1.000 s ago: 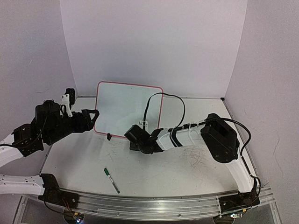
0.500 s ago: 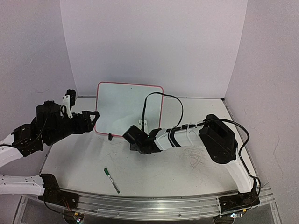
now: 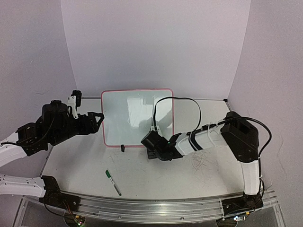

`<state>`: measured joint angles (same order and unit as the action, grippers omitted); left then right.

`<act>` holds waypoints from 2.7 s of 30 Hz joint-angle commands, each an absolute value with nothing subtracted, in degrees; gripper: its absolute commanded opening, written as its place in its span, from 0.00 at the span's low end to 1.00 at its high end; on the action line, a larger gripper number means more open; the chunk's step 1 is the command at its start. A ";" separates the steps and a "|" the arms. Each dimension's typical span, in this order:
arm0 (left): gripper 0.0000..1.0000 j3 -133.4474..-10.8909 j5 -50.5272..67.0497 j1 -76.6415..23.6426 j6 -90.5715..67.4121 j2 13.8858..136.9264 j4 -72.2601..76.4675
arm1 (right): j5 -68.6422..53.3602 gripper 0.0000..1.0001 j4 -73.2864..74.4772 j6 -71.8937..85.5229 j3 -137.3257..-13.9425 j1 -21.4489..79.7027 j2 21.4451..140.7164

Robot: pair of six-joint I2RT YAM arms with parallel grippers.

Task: Write a sentence on the whiteboard
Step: Move the whiteboard stand to the center of the board, then adjust the whiteboard on the whiteboard stand.

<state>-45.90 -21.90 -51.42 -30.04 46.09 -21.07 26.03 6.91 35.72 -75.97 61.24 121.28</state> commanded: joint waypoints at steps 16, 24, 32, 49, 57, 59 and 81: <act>0.86 -50.37 -22.07 -51.35 -27.46 50.25 -12.78 | 22.38 0.00 -10.51 24.29 -32.47 55.12 85.38; 0.86 -49.64 -22.87 -51.35 -28.41 50.84 -12.50 | 20.86 0.00 -16.31 24.95 -31.07 54.93 87.70; 0.86 -46.62 -23.29 -51.34 -32.37 51.00 -13.90 | 23.51 0.11 -19.49 26.16 -27.23 54.89 84.69; 0.59 -44.53 -18.64 -51.42 -41.09 66.87 -13.45 | 23.05 0.86 -2.73 32.83 -30.50 56.85 68.75; 0.56 -49.54 -16.91 -52.57 -40.80 79.23 -11.88 | 25.82 0.98 3.89 32.99 -31.98 56.94 55.16; 0.56 -50.60 -16.47 -53.02 -40.59 81.25 -10.61 | 26.39 0.98 4.37 32.50 -32.44 56.91 53.33; 0.59 -50.60 -17.40 -54.86 -42.47 82.46 -12.82 | 24.52 0.98 1.70 30.39 -35.80 56.92 56.36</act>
<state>-50.83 -16.22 -54.09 -40.79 85.77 -11.07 24.63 3.81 31.45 -33.45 56.77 55.32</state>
